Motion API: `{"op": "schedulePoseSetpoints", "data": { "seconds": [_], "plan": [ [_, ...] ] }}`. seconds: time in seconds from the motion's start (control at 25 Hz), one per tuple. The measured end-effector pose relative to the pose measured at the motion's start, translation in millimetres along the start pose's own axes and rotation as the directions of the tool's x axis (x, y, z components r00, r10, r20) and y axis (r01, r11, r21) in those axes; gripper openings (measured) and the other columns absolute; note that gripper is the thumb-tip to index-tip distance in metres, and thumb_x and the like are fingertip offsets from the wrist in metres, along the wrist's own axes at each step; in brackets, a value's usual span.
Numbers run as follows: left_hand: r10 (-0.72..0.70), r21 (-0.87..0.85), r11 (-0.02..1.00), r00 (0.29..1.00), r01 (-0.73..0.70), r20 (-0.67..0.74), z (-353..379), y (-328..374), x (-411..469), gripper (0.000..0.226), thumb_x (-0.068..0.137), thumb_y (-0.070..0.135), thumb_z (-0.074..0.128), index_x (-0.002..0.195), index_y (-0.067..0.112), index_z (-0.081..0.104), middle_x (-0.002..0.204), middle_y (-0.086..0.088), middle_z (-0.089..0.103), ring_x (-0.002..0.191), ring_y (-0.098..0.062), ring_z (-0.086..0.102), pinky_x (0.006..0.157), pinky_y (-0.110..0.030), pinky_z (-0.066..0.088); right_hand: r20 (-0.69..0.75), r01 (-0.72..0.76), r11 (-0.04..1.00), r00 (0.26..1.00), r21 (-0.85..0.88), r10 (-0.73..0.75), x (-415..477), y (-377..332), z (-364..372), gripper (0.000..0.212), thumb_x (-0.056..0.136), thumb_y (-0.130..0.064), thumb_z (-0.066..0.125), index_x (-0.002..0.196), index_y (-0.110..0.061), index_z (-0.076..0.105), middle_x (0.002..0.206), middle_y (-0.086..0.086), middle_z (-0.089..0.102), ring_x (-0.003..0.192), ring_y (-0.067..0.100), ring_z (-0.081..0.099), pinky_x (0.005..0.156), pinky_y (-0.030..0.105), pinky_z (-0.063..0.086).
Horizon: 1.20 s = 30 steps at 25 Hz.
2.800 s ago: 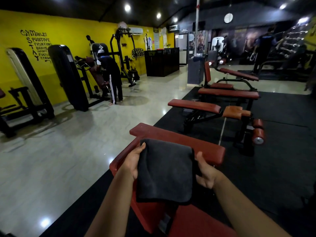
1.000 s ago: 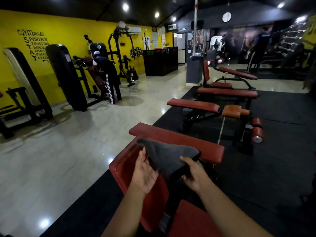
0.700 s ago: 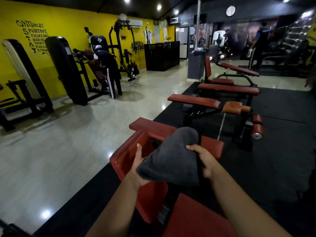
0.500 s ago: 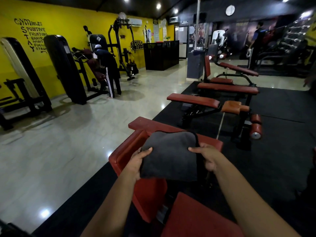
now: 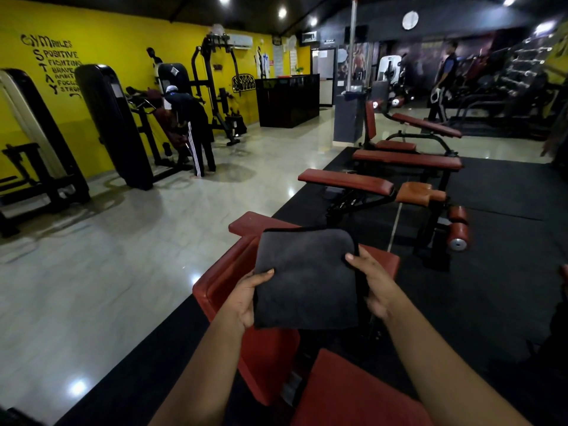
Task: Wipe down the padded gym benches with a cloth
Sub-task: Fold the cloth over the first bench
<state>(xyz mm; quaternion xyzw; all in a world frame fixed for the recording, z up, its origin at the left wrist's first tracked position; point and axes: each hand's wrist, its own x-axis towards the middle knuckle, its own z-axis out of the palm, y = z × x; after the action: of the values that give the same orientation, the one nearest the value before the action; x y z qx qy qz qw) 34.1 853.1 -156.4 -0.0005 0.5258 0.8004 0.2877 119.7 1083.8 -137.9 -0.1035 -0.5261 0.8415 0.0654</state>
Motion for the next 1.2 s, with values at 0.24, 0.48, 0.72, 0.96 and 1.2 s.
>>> {"op": "schedulePoseSetpoints", "data": {
  "seconds": [0.24, 0.48, 0.72, 0.96, 1.2],
  "plan": [
    [0.025, 0.056, 0.998, 0.999, -0.026, 0.026, -6.5, 5.1, 6.5, 0.05, 0.077, 0.007, 0.066, 0.126, 0.009, 0.061, 0.117, -0.017, 0.069, 0.1, -0.032, 0.068, 0.077, -0.037, 0.056, 0.029, -0.184, 0.948, 0.98, -0.261, 0.198, 6.3, 9.2, -8.5, 0.054, 0.078, 0.008, 0.07, 0.127, -0.011, 0.058, 0.106, 0.007, 0.074, 0.096, 0.024, 0.071, 0.07, 0.033, 0.058],
    [0.122, 0.03, 0.992, 0.992, -0.123, 0.031, -11.1, 10.9, 13.8, 0.053, 0.077, -0.011, 0.059, 0.126, 0.009, 0.058, 0.118, -0.016, 0.068, 0.098, -0.027, 0.069, 0.072, -0.033, 0.058, 0.156, 0.003, 0.997, 0.988, -0.075, 0.009, 14.7, -4.6, -11.8, 0.052, 0.073, 0.017, 0.062, 0.117, -0.011, 0.062, 0.11, 0.01, 0.071, 0.097, 0.022, 0.07, 0.076, 0.03, 0.058],
    [0.134, -0.197, 0.971, 0.991, -0.132, -0.007, -11.4, 14.2, 8.9, 0.032, 0.072, 0.022, 0.067, 0.102, 0.016, 0.071, 0.116, -0.006, 0.071, 0.094, -0.021, 0.072, 0.07, -0.032, 0.059, 0.184, 0.273, 0.932, 0.955, -0.24, -0.232, 18.3, -6.2, -3.2, 0.066, 0.072, 0.034, 0.033, 0.056, -0.02, 0.067, 0.11, 0.001, 0.067, 0.109, 0.019, 0.061, 0.091, 0.027, 0.05],
    [-0.169, -0.122, 0.975, 0.977, 0.184, 0.129, -18.9, 5.3, 5.0, 0.074, 0.089, 0.065, 0.034, 0.134, 0.01, 0.056, 0.132, -0.024, 0.059, 0.115, -0.04, 0.061, 0.103, -0.063, 0.04, 0.174, 0.403, 0.816, 0.915, -0.415, -0.364, 26.5, -14.2, -3.2, 0.071, 0.066, 0.034, 0.029, 0.05, -0.026, 0.064, 0.118, -0.003, 0.059, 0.118, 0.015, 0.053, 0.104, 0.036, 0.037],
    [-0.152, 0.006, 0.988, 0.985, 0.152, 0.076, -5.1, 17.6, -4.7, 0.047, 0.085, 0.041, 0.061, 0.12, 0.009, 0.063, 0.103, -0.017, 0.073, 0.087, -0.028, 0.072, 0.078, -0.04, 0.06, 0.291, 0.525, 0.67, 0.85, -0.524, -0.439, 27.5, -16.1, -9.6, 0.073, 0.068, 0.025, 0.03, 0.054, -0.037, 0.064, 0.123, 0.001, 0.053, 0.118, -0.001, 0.05, 0.102, 0.023, 0.031]
  ]
}}
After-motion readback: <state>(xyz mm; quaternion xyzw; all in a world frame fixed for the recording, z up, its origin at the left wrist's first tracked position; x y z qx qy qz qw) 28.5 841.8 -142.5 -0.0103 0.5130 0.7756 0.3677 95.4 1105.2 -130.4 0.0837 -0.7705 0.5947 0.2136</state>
